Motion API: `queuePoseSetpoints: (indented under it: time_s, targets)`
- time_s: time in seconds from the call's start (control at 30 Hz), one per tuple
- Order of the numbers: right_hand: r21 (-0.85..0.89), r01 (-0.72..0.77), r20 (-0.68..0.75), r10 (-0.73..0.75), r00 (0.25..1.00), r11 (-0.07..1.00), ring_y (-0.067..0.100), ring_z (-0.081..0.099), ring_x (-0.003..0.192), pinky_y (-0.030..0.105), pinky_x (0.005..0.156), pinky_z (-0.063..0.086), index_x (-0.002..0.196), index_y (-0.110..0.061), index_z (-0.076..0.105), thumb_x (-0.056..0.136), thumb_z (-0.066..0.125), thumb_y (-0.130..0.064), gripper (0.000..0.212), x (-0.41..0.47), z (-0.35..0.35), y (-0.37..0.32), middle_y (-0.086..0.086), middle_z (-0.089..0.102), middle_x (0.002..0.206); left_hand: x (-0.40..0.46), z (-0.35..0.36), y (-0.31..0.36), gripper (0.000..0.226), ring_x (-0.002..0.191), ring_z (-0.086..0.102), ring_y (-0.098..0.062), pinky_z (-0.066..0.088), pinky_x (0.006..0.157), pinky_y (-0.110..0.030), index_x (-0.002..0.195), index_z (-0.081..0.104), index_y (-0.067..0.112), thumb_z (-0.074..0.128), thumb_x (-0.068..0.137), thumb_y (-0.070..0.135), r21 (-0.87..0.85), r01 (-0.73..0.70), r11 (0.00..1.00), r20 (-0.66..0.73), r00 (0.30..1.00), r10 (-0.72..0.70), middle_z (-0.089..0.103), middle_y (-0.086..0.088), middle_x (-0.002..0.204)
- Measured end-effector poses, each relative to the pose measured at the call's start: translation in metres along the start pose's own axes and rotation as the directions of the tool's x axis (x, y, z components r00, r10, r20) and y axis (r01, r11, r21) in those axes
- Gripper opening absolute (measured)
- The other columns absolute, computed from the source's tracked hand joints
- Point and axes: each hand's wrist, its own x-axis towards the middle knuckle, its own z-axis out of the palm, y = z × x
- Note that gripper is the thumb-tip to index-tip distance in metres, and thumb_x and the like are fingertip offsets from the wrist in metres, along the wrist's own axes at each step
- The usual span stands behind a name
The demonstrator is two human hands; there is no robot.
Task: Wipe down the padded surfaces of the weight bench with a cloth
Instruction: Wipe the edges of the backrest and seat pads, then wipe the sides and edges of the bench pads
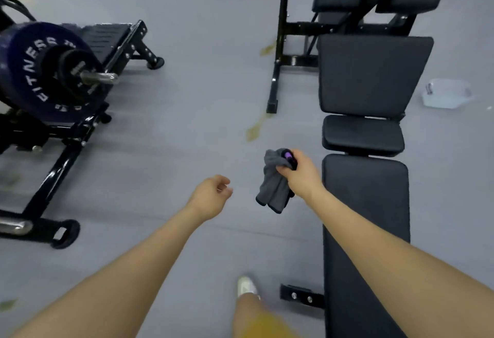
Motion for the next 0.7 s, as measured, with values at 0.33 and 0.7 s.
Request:
queuePoseSetpoints:
  time_s: [0.33, 0.7]
  targets:
    - [0.172, -0.186, -0.025, 0.193, 0.981, 0.967, 0.020, 0.054, 0.087, 0.029, 0.063, 0.044, 0.116, -0.014, 0.040, 0.098, 0.044, -0.021, 0.019, 0.167, -0.021, -0.012, 0.010, 0.056, 0.106, 0.195, -0.006, 0.098, 0.047, 0.120, 0.045, -0.014, 0.034, 0.091, -0.023, 0.138, 0.038, 0.018, 0.049, 0.095, 0.032, -0.182, 0.003, 0.983, 0.215, 0.976, 0.037, 0.043, 0.000, 0.139]
    - [0.229, -0.251, -0.056, 0.270, 0.961, 0.941, 0.028, 0.059, 0.095, 0.039, 0.078, 0.046, 0.111, -0.012, 0.054, 0.099, 0.043, -0.019, 0.017, 0.336, -0.079, -0.008, 0.017, 0.063, 0.112, 0.376, 0.053, 0.184, 0.033, 0.105, 0.056, -0.001, 0.046, 0.071, -0.009, 0.127, 0.050, 0.019, 0.053, 0.094, 0.021, -0.562, 0.157, 0.812, 0.482, 0.860, 0.167, 0.060, 0.008, 0.120]
